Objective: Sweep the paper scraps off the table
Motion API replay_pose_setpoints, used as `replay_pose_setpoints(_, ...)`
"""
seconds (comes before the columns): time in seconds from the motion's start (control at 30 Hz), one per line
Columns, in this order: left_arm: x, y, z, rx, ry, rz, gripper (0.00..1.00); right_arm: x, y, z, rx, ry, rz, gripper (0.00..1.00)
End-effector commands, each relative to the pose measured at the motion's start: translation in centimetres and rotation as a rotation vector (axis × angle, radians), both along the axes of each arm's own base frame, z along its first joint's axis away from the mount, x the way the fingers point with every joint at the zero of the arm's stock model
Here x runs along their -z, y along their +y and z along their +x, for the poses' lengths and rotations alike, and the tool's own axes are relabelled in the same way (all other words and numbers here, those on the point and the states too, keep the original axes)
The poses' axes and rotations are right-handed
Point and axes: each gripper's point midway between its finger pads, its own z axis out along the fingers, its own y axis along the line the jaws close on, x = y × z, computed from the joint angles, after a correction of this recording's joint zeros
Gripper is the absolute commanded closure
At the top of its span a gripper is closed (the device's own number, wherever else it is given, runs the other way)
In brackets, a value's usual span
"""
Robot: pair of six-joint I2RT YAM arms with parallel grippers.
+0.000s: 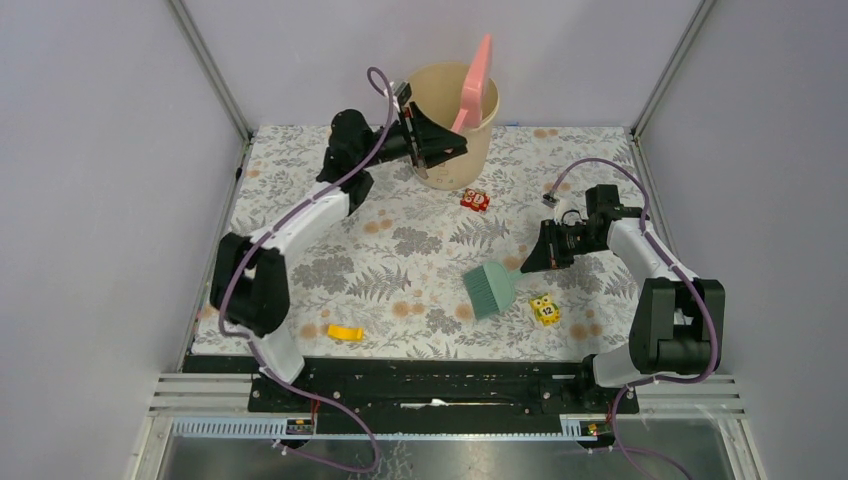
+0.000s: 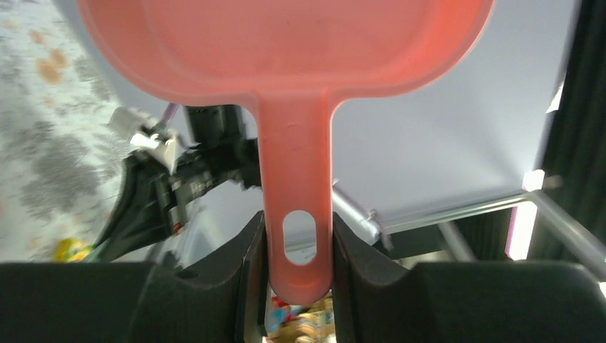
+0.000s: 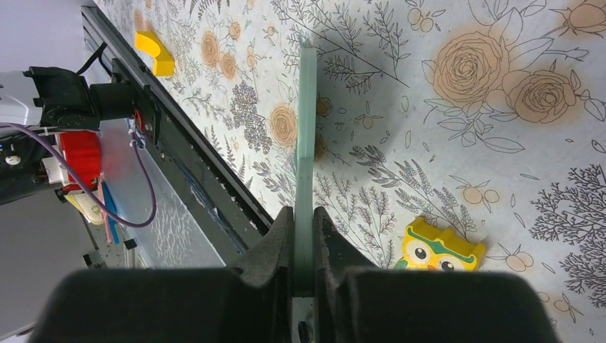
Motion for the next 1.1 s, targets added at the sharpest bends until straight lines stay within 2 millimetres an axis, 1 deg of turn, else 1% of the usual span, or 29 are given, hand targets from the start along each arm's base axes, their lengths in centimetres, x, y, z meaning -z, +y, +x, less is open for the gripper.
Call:
replay_pose_setpoints(0.0,2.1,2.2,-3.3,-0.057,-0.168,0.264,1.00,-0.6,-0.1,0.1,-0.014,-0.036,0.004,1.00)
replay_pose_setpoints(0.17,7.1,6.1,-5.6,-0.196,-0.218,0.558,1.00,-0.8,-0.1,0.1,-0.015,-0.045,0.002,1.00)
replay_pose_setpoints(0.33,11.8,9.6,-8.4,-0.260,-0.198,0.741,1.00,-1.0,-0.2,0.0,-0.015,-0.059,-0.002,1.00)
replay_pose_setpoints(0.4,13.5,11.5,-8.9,-0.314,-0.207,0.852,1.00,-1.0,-0.2,0.0,-0.014,-0.060,-0.006,1.00)
replay_pose_setpoints(0.43,14.5,12.3,-9.3,-0.326,-0.205,0.905,1.00,-1.0,-0.2,0.0,-0.014,-0.062,-0.007,1.00)
replay_pose_setpoints(0.47,15.0,13.1,-9.4,-0.343,-0.208,0.945,1.00,-1.0,-0.2,0.0,-0.014,-0.064,-0.008,1.00)
replay_pose_setpoints(0.53,16.9,14.5,-10.0,-0.351,-0.196,1.028,1.00,-1.0,-0.3,0.1,-0.014,-0.065,-0.009,1.00)
replay_pose_setpoints(0.63,20.2,16.5,-10.6,-0.354,-0.170,1.153,1.00,-1.0,-0.3,0.1,-0.013,-0.065,-0.016,1.00)
replay_pose_setpoints(0.7,22.3,17.3,-11.0,-0.342,-0.150,1.214,1.00,-1.0,-0.4,0.1,-0.013,-0.068,-0.020,1.00)
replay_pose_setpoints(0.77,23.7,17.5,-11.5,-0.316,-0.134,1.245,1.00,-0.9,-0.4,0.1,-0.012,-0.068,-0.022,1.00)
replay_pose_setpoints(0.87,25.3,17.0,-12.5,-0.270,-0.134,1.290,1.00,-0.9,-0.5,0.2,-0.011,-0.070,-0.029,1.00)
replay_pose_setpoints(1.0,27.7,17.4,-13.2,-0.262,-0.127,1.428,0.99,-0.9,-0.6,0.2,-0.010,-0.072,-0.033,1.00)
replay_pose_setpoints(1.07,28.7,17.0,-13.6,-0.238,-0.123,1.460,0.97,-0.9,-0.6,0.2,-0.011,-0.075,-0.035,1.00)
